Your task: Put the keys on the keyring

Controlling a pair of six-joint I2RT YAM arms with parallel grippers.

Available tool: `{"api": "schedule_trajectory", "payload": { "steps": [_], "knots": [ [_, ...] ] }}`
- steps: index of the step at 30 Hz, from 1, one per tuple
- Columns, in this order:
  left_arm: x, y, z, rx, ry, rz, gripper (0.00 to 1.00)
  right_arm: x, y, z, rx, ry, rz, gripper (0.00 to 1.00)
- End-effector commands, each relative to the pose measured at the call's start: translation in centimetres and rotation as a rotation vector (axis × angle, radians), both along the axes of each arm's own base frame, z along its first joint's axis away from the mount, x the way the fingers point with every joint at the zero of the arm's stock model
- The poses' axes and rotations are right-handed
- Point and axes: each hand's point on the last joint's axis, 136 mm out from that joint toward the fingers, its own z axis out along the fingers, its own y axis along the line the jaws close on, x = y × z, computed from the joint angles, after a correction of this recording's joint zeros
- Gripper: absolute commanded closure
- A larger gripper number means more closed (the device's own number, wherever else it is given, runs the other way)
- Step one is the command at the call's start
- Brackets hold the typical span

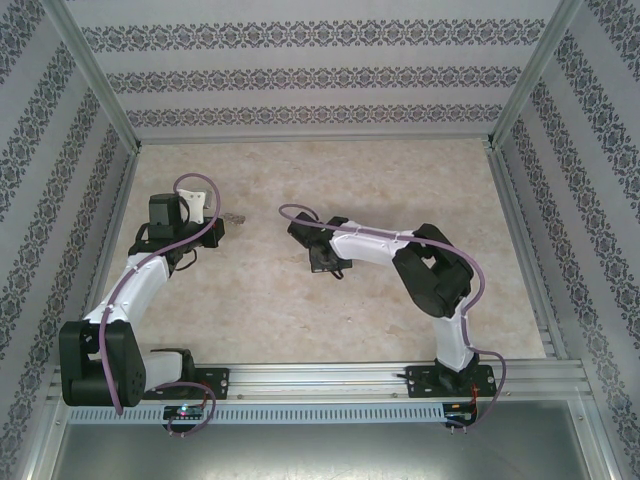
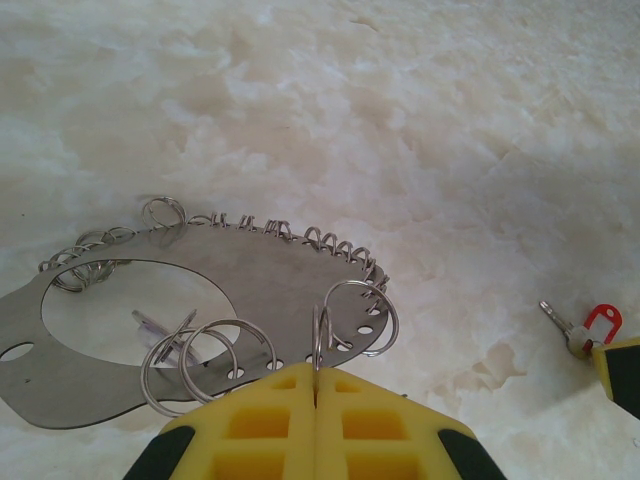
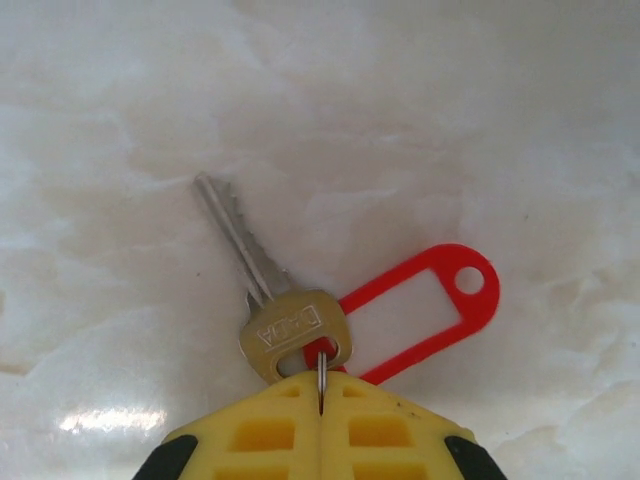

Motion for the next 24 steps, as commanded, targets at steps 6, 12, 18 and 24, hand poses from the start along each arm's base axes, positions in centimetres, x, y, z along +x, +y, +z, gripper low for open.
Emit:
{"api": "schedule_trajectory", "payload": {
  "steps": [6,12,18,24],
  "knots": [
    [-0.2,-1.8,4.0,0.04,-0.14,-0.074,1.0,0.0,1.3,10.4,0.065,-0.269,0.362,1.0],
    [-0.6,-4.3,6.2,0.028,-0.224,-0.139,1.0,-3.6,2.3,14.9,0.15,-0.479,0.844,1.0],
    [-2.3,-8.2,10.2,0.041,-0.38,-0.301,1.0,-10.2,2.2,19.0,0.277,-0.713,1.306,1.0],
    [-6.3,-13.6,12.9,0.037,-0.523,-0.601,1.0,-12.4,1.1,21.5,0.368,-0.739,1.439,1.0]
  ]
}}
